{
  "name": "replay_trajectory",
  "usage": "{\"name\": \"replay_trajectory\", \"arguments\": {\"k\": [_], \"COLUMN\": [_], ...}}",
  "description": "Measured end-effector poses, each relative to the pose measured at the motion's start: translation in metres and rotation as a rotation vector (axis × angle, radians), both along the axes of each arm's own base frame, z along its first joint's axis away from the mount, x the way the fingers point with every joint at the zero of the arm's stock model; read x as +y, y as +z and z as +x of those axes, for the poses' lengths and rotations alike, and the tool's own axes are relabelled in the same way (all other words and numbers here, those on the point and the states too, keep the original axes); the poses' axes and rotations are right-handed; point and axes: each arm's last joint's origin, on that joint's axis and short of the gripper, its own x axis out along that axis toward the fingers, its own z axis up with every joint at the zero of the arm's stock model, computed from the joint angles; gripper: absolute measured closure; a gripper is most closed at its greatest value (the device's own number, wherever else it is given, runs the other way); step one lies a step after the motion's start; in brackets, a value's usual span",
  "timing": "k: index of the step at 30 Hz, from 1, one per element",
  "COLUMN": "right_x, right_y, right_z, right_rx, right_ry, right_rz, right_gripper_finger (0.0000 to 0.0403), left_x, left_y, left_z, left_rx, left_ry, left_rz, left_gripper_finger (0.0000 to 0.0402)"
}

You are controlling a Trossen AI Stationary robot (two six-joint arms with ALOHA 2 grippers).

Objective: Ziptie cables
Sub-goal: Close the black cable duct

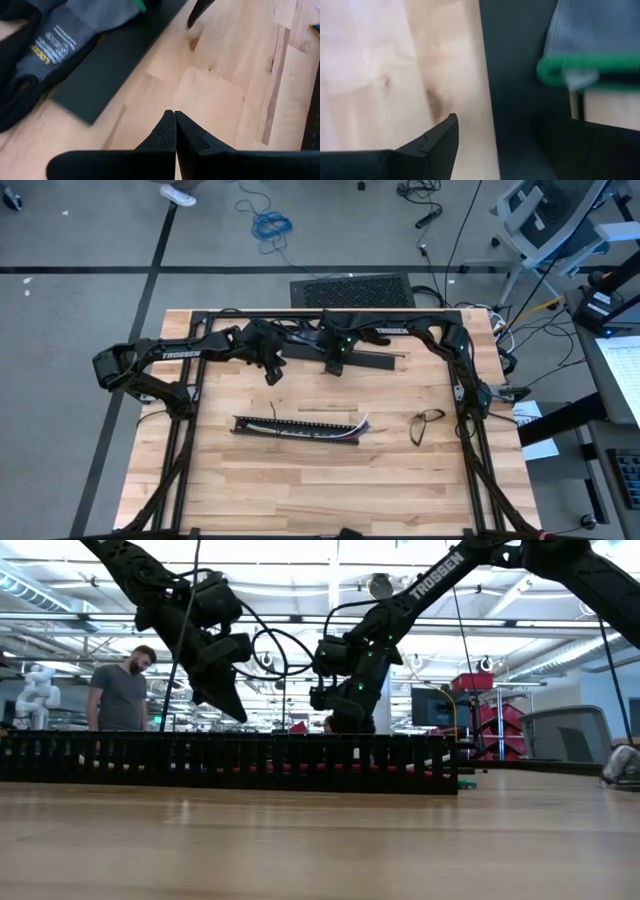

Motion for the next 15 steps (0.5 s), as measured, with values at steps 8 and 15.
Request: {"name": "replay_trajectory", "arguments": {"k": [8,15], "right_x": [0.015,0.027], "right_y": [0.061,0.094], "right_z": [0.004,0.018], "right_rx": [-0.084,-0.212], "right_ry": [-0.027,0.043], "right_rz": [0.006,-0.063], "right_gripper_finger": [0.0160,0.0160], "left_x": [-0.004,-0.005], "left_y": [-0.004,-0.005], "left_z": [-0.002,-0.002], "left_rx": [0.030,0.034], "left_ry": [-0.013,-0.015], "left_rz": [-0.017,-0.017], "left_gripper_finger": [0.0401,0.0401]}}
